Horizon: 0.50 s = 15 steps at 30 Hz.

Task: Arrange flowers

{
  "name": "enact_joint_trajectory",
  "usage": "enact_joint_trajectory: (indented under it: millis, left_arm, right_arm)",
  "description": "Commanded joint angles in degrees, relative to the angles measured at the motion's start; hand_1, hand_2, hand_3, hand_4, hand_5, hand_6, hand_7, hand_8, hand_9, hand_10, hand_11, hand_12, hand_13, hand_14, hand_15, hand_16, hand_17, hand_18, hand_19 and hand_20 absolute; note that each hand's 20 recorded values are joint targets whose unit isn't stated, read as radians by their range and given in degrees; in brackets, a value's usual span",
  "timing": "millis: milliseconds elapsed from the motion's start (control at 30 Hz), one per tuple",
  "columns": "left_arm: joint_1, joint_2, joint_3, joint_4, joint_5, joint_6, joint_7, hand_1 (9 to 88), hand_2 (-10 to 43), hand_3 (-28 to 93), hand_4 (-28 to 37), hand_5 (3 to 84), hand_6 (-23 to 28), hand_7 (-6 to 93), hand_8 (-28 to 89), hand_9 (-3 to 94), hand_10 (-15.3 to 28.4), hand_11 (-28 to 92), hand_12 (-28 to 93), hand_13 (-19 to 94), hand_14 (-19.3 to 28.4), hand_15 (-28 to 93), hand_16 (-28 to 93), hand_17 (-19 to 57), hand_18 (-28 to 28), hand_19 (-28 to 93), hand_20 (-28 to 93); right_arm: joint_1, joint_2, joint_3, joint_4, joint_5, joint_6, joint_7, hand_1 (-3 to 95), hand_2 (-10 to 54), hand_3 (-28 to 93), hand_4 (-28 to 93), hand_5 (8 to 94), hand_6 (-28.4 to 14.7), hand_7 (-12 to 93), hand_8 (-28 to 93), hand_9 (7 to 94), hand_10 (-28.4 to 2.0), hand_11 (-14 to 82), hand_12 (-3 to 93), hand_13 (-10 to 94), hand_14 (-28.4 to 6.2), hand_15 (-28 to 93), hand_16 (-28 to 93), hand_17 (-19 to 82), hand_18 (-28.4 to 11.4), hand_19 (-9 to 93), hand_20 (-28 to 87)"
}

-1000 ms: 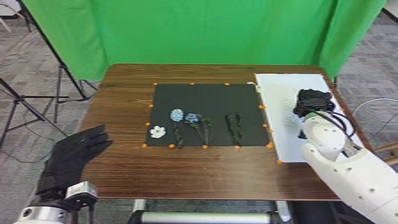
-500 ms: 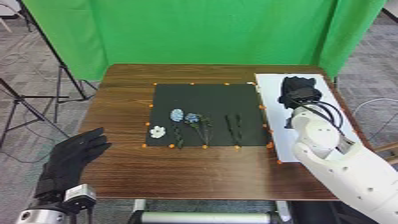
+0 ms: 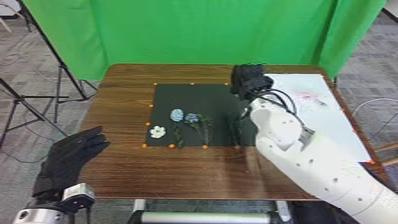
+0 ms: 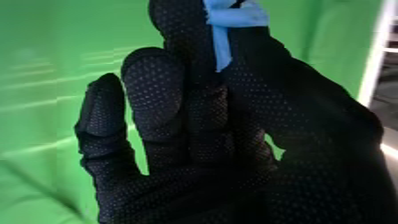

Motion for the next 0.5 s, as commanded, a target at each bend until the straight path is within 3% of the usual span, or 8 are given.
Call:
enact_joint_trajectory:
  millis: [33, 500]
  left_arm:
    - [-0.69, -0.24, 0.07, -0.06, 0.48, -0.81, -1.29, 27.3, 6.3, 83, -13.2, 46.5, 14.2, 14.6, -9, 39.0, 22.3, 37, 9, 28, 28.4, 60, -13, -9.8, 21.3, 57, 12]
    - [-2.16, -0.05, 0.01, 0.50, 0.76, -1.79, -2.66, 27.3, 6.3, 83, -13.3, 46.4, 14.2, 14.6, -9, 38.9, 22.3, 37, 9, 28, 28.4, 60, -13, -9.8, 21.3, 57, 12]
  right_arm:
    - [-1.09, -8.34, -2.75, 0.97, -2.18, -1.30, -1.30, 55.9, -9.5, 78, -28, 81.5, -0.1, 24, 3, 90.2, -6.7, 15.0, 41.1, 66, -4.7, 66, 37, 23, -26.4, 81, 43]
    - [-4.20, -10.54, -2.06, 3.48, -3.49, -2.67, 0.05, 55.7, -9.5, 78, -28, 81.4, 0.0, 24, 3, 90.1, -6.7, 15.2, 41.3, 66, -4.8, 66, 37, 23, -26.4, 81, 43]
